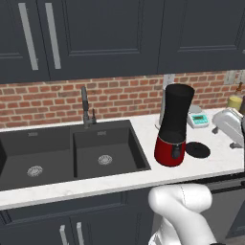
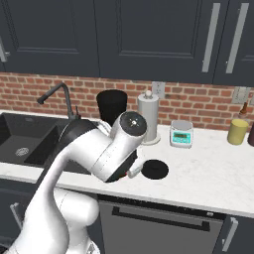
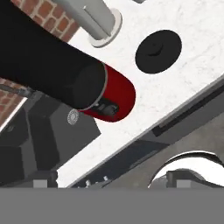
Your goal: Close the lid blender by securely placing the lid on top.
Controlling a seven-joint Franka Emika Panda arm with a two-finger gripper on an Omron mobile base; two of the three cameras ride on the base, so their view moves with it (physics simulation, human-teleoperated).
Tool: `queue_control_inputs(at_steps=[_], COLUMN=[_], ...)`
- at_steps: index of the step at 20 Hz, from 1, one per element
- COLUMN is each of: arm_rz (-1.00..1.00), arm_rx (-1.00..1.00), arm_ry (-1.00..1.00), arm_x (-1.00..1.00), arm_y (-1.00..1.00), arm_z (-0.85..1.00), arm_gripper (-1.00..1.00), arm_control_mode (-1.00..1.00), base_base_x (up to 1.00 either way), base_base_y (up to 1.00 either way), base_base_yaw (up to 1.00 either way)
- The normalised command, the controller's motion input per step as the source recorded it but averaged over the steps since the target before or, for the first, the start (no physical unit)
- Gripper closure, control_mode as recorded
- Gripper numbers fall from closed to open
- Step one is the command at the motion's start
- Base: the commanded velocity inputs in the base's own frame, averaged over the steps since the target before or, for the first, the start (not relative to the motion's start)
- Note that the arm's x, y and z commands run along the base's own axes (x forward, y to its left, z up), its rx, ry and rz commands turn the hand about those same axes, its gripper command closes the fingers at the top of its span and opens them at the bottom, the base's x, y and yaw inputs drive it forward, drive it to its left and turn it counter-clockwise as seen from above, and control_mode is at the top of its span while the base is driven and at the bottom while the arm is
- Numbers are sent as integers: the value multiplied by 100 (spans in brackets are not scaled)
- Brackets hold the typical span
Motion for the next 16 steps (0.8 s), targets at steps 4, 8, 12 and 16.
queue_control_inputs(at_steps=[4,8,12,16], arm_rz=[-50,-40,-21,-11], arm_rx=[49,40,30,25], arm_ry=[28,29,29,30], arm_x=[2,39,66,82], arm_y=[-100,-79,-29,-10], arm_z=[-54,-74,-58,-38], arm_gripper=[-100,-100,-100,-100], arm_control_mode=[-100,-100,-100,-100], base_base_x=[0,0,0,0], base_base_y=[0,0,0,0], base_base_yaw=[0,0,0,0])
